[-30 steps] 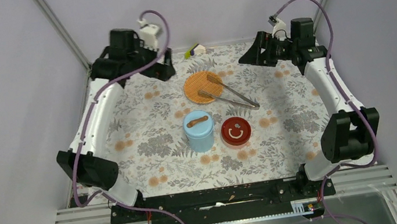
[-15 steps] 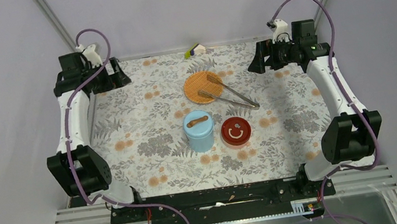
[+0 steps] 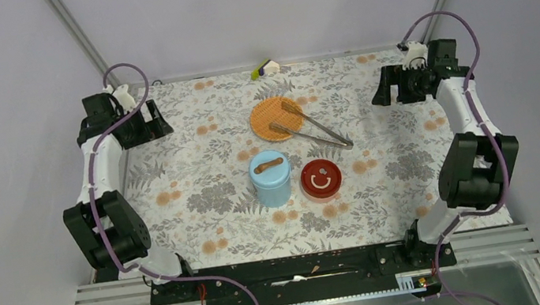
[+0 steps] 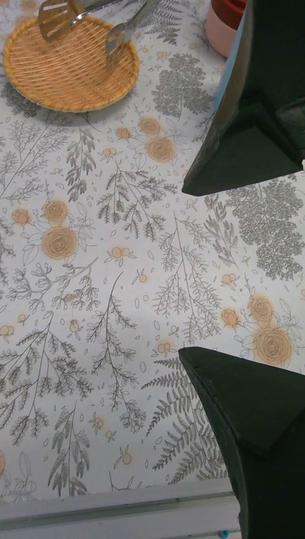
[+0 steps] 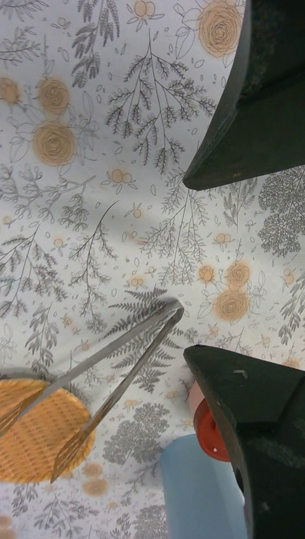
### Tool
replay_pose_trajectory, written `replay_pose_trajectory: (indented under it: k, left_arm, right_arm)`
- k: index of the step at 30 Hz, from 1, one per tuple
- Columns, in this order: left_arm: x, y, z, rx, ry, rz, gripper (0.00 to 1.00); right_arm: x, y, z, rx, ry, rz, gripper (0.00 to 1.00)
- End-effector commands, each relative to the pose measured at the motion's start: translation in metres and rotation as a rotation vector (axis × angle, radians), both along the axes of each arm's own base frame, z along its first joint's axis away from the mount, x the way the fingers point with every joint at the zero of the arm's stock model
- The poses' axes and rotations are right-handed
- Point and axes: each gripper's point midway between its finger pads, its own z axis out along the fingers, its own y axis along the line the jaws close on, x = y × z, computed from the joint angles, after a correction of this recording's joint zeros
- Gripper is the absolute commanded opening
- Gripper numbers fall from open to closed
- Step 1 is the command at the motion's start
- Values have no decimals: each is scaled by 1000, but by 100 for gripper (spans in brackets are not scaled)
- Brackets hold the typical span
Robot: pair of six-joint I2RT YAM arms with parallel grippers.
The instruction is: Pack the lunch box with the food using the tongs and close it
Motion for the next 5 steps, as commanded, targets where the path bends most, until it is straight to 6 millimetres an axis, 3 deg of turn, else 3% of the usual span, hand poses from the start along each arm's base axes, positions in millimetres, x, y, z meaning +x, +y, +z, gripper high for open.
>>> replay_pose_trajectory:
  k: [1, 5]
  left_arm:
    - [14, 13, 10, 63, -78, 28, 99]
    - [14, 15, 13, 73, -84, 37, 99]
  right_arm:
    - [7, -8, -7, -13, -19, 9, 100]
    - [13, -8, -3, -1, -26, 7, 100]
